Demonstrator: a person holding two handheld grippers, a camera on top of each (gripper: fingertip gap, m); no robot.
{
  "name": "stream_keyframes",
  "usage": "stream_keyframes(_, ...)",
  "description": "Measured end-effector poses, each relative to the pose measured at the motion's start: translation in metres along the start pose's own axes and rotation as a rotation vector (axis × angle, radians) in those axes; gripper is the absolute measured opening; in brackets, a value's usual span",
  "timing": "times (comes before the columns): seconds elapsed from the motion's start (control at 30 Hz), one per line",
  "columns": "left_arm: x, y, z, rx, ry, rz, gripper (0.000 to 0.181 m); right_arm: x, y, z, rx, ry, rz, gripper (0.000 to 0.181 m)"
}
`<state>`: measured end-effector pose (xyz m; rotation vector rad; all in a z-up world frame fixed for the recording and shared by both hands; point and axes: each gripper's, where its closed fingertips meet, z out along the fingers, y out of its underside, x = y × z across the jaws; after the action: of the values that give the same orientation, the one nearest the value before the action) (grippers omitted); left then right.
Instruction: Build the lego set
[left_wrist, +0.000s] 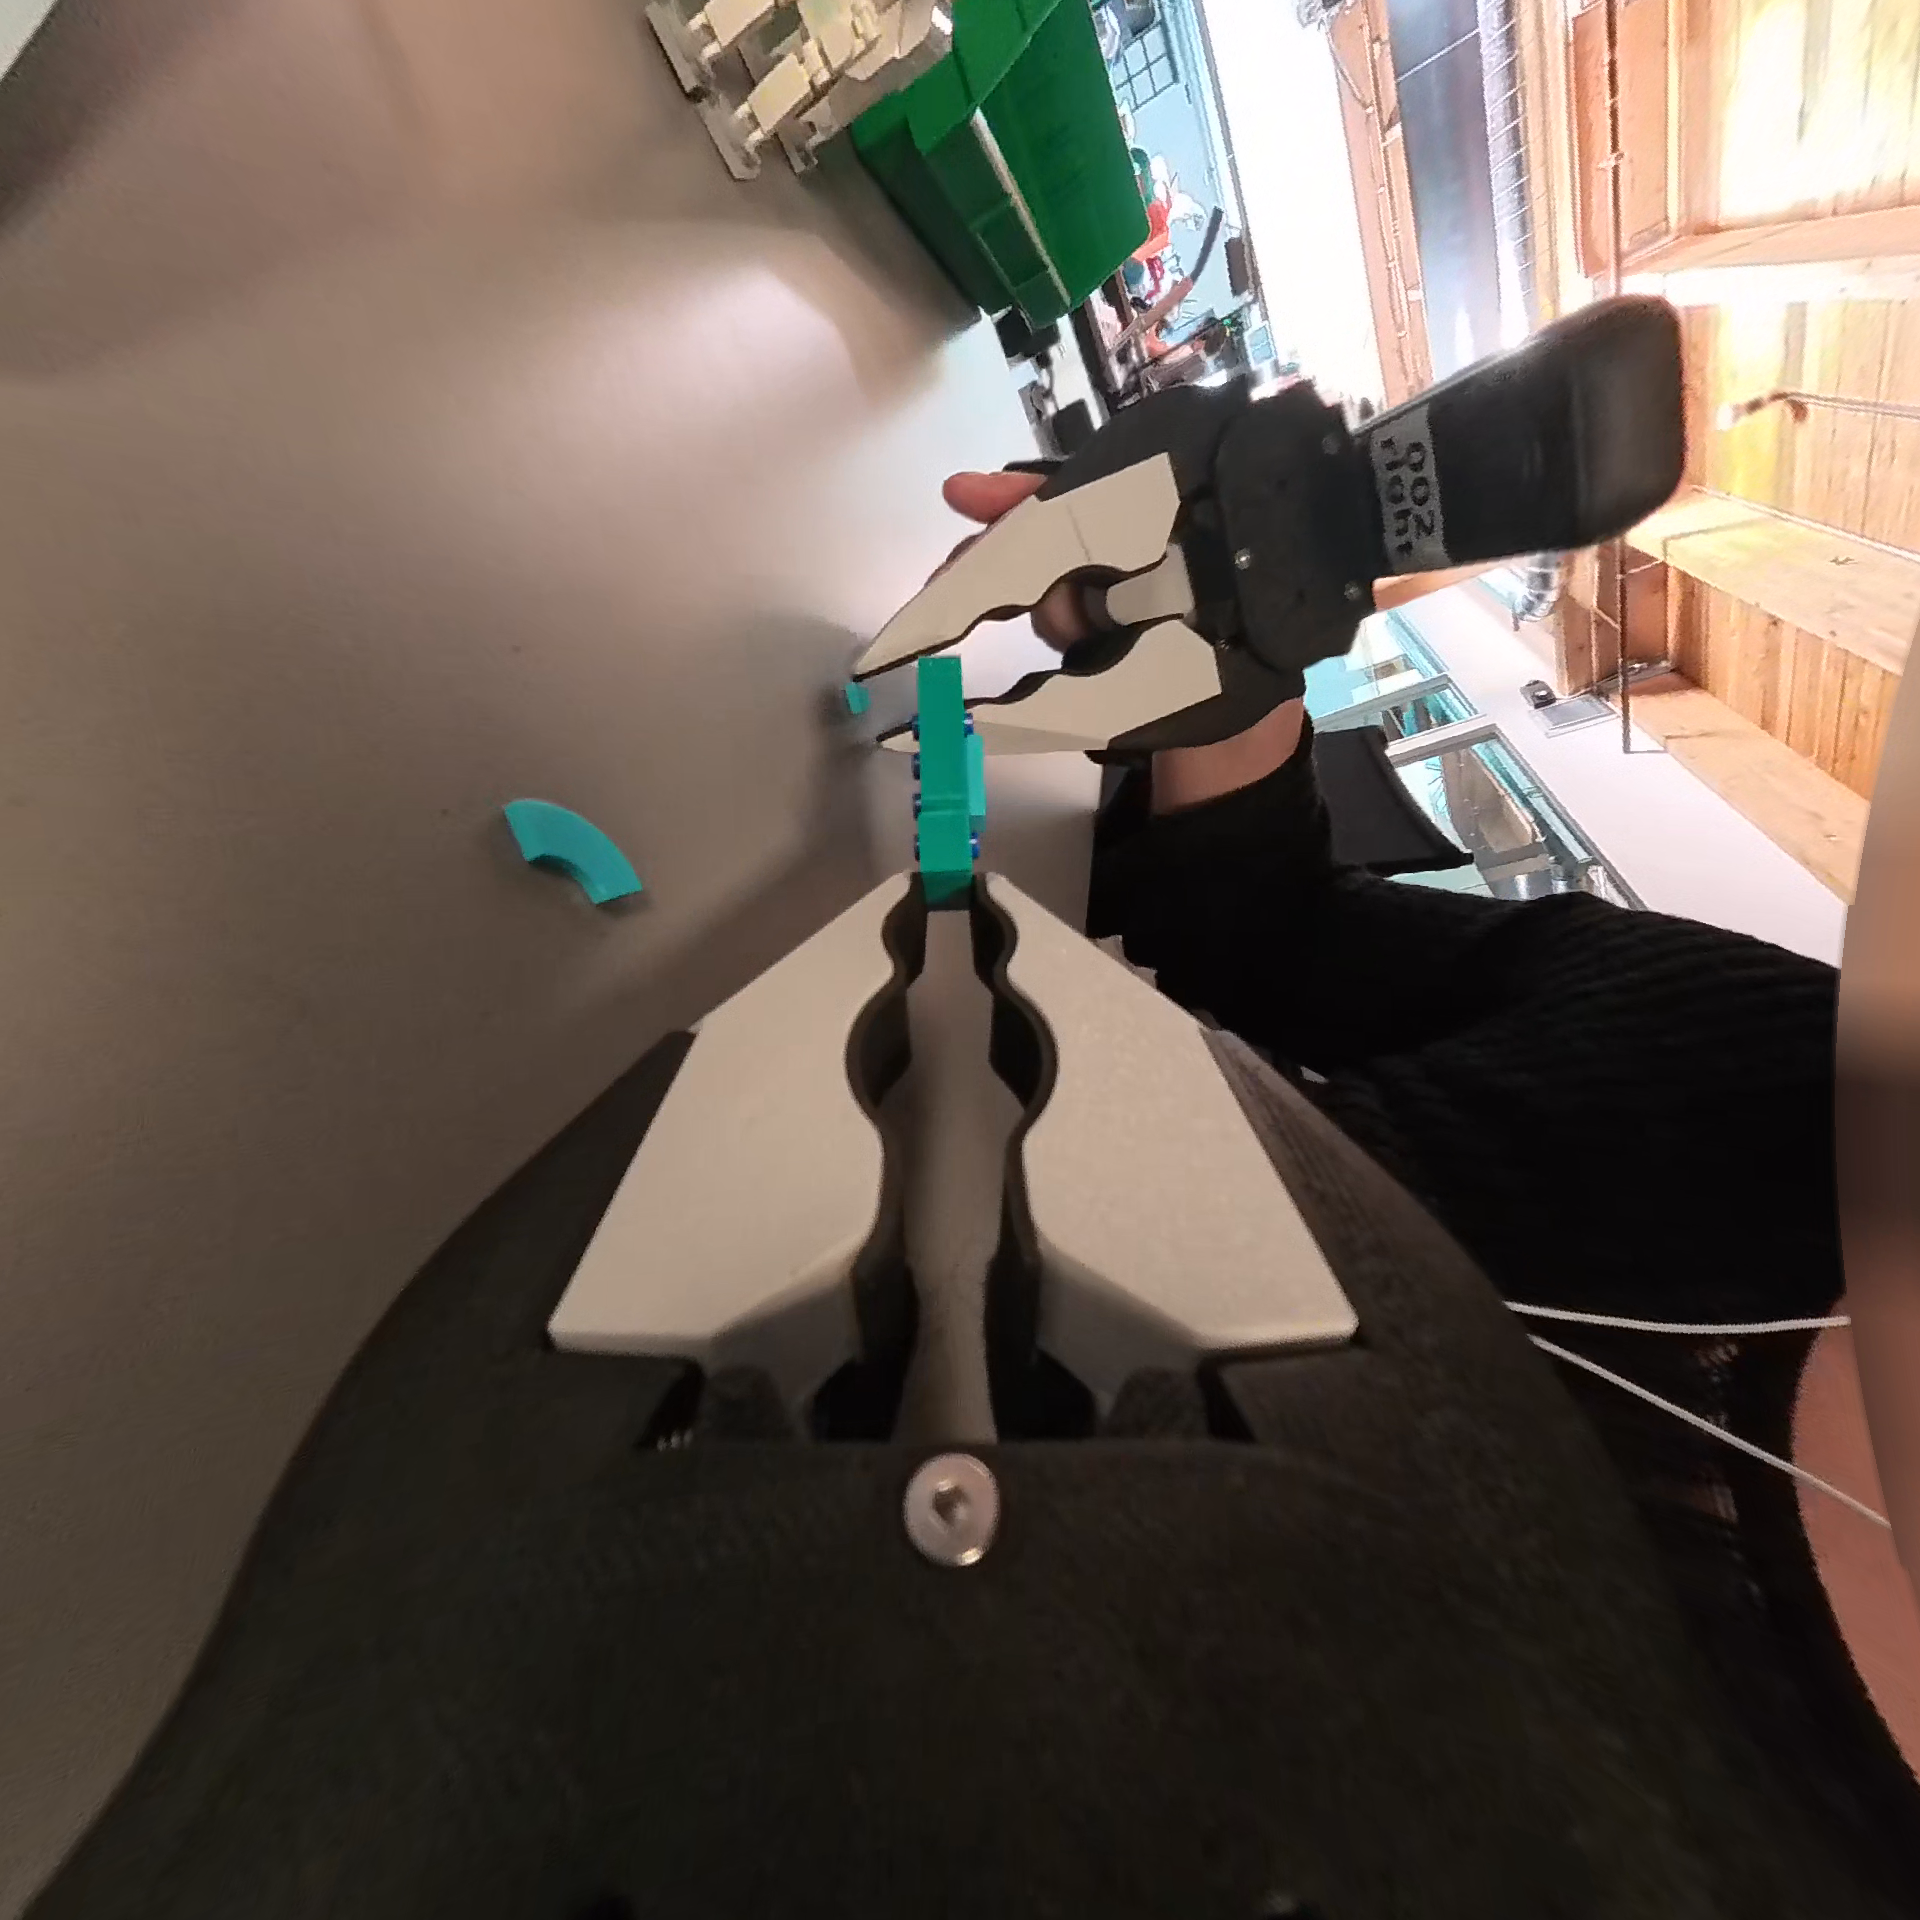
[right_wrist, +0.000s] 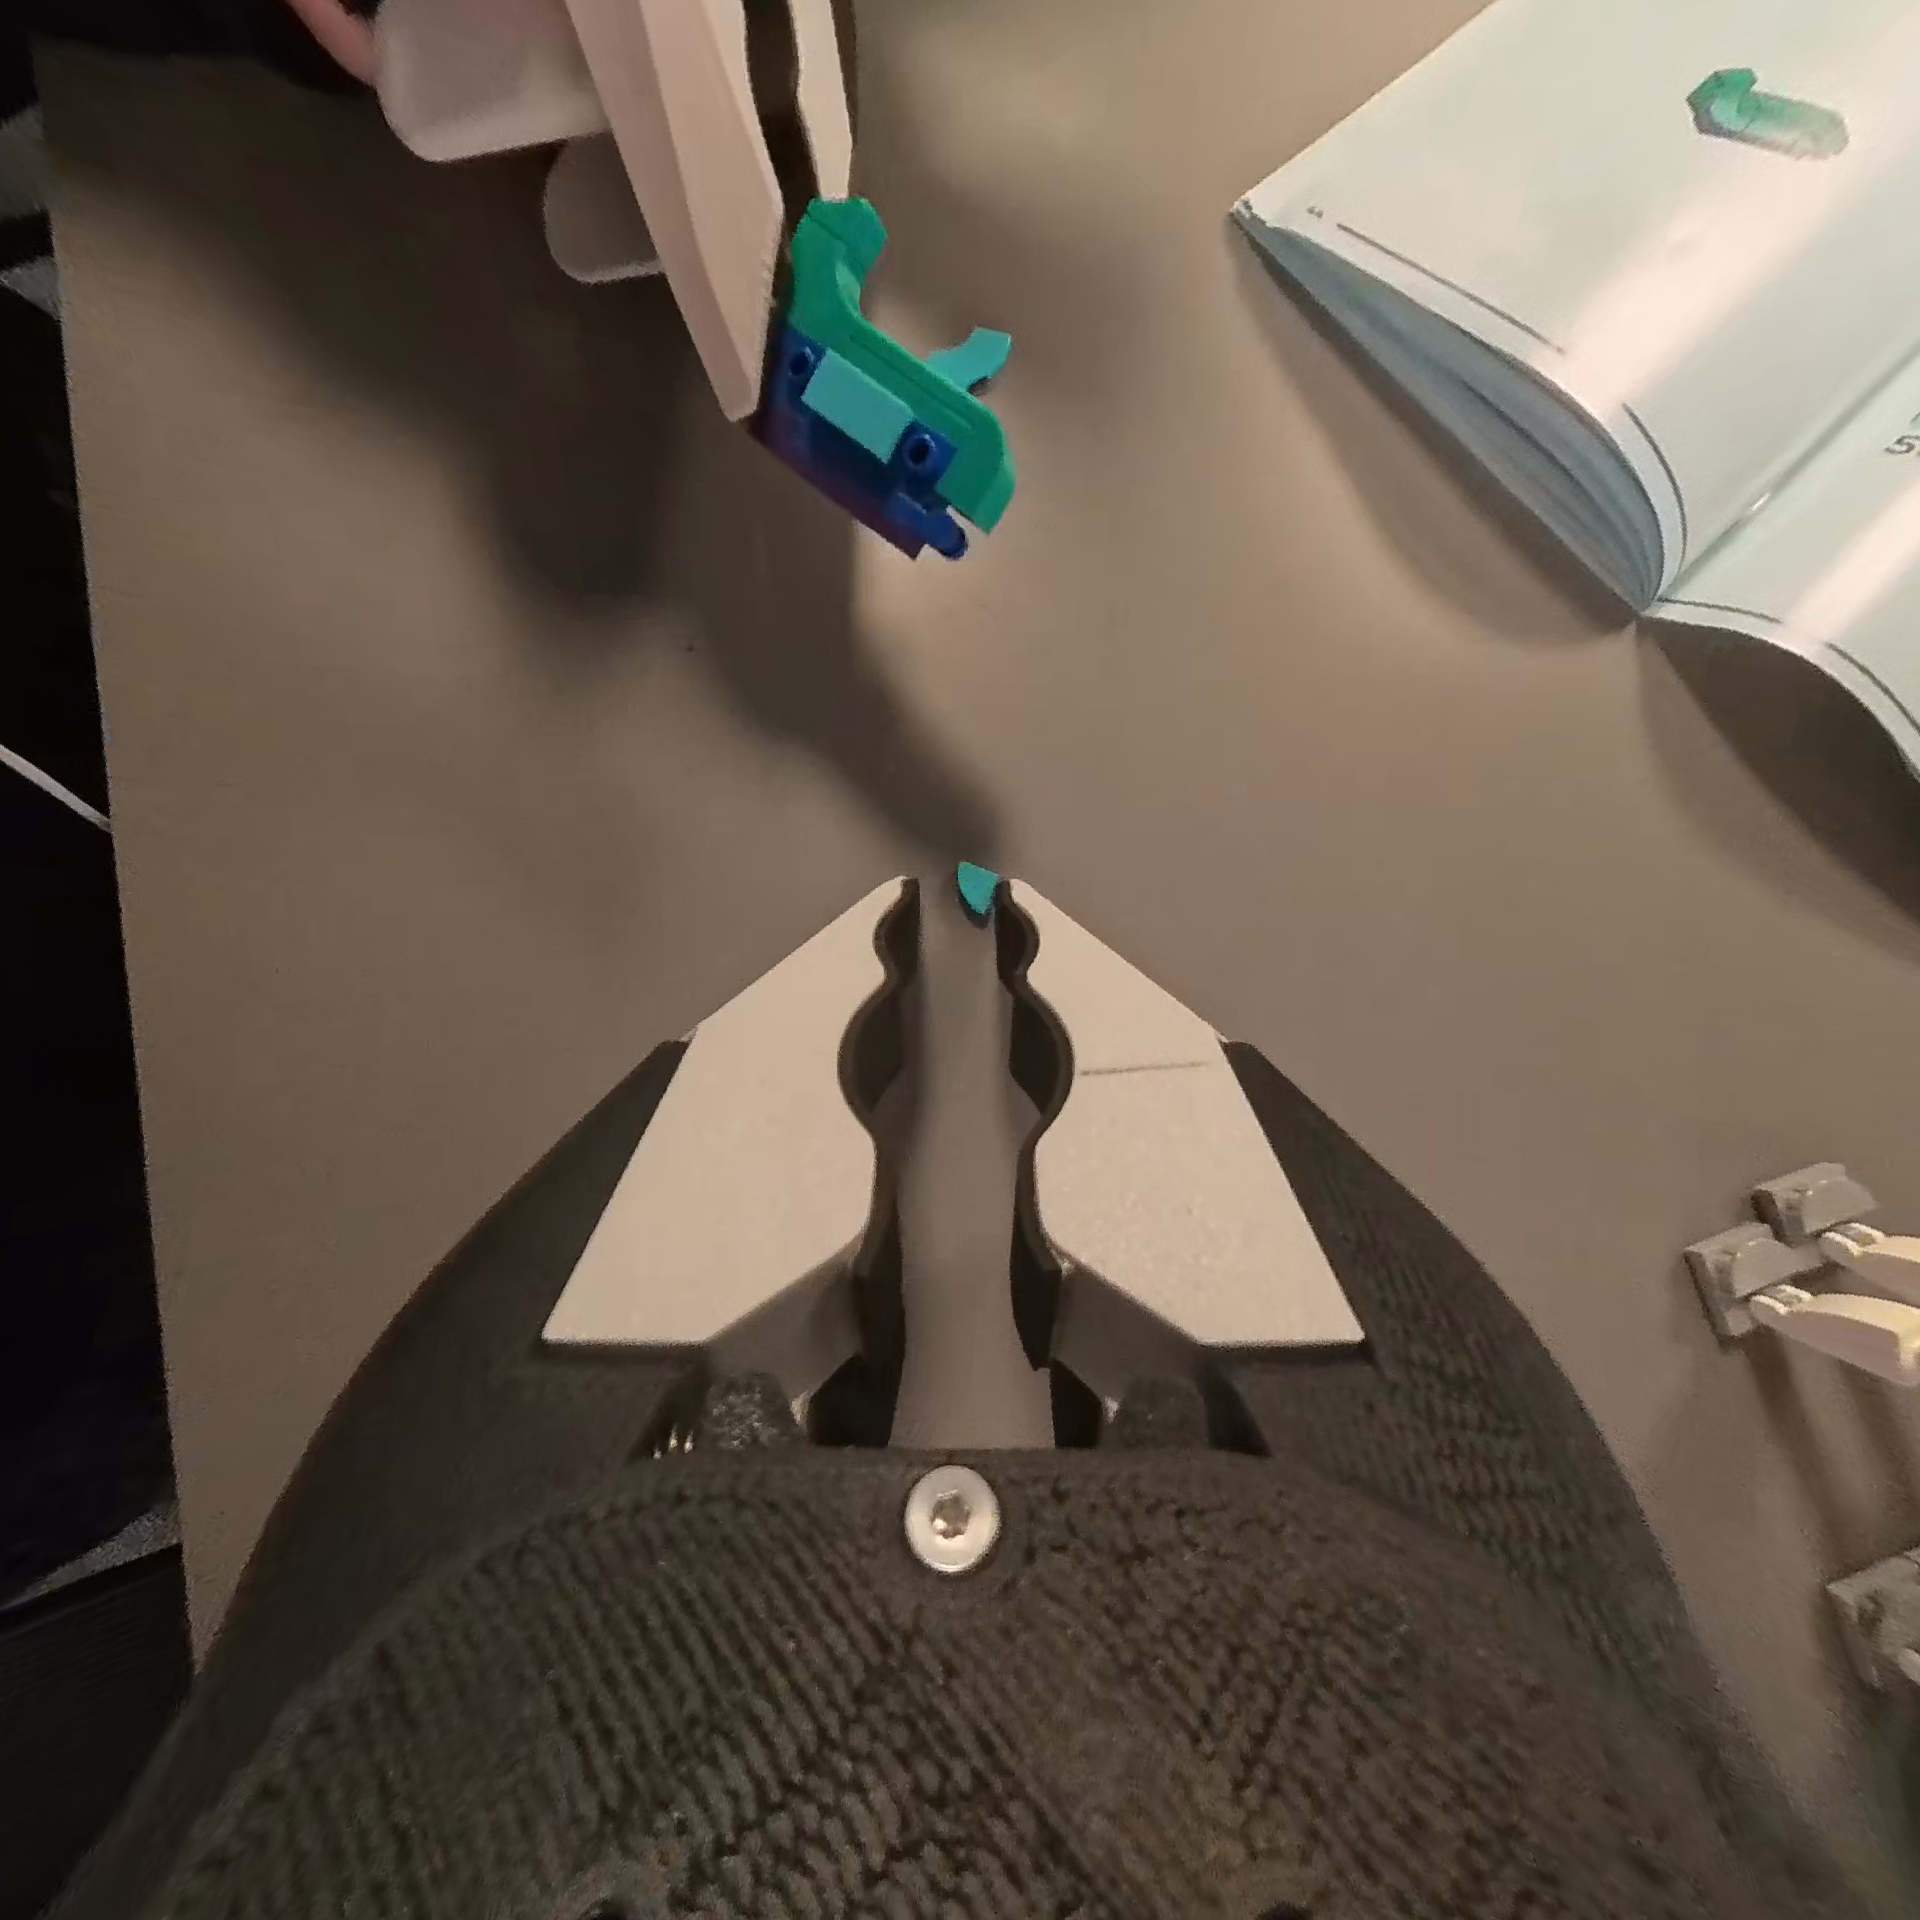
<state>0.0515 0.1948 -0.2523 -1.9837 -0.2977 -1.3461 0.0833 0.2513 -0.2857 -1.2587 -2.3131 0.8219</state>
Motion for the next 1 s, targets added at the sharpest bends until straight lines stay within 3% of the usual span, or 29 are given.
stream_keyframes(0.03,0.0,0.0,0.0,-0.001,-0.001,0.002,0.007,0.0,0.0,0.0,0.005,-0.002,0.011,0.012)
stream_keyframes(0.27,0.001,0.0,0.0,-0.002,0.002,0.005,0.007,-0.021,-0.004,0.0,0.042,-0.12,0.052,0.012)
stream_keyframes(0.4,0.001,0.001,0.001,-0.009,0.003,0.007,0.007,-0.012,-0.015,-0.005,0.114,-0.087,0.044,0.011)
stream_keyframes(0.77,0.002,0.001,0.001,-0.009,0.01,0.005,0.007,-0.007,-0.009,0.003,0.108,-0.101,0.01,0.013)
stream_keyframes(1.0,0.002,0.001,0.001,-0.01,0.012,0.007,0.007,-0.02,-0.017,0.004,0.166,-0.202,-0.104,0.022)
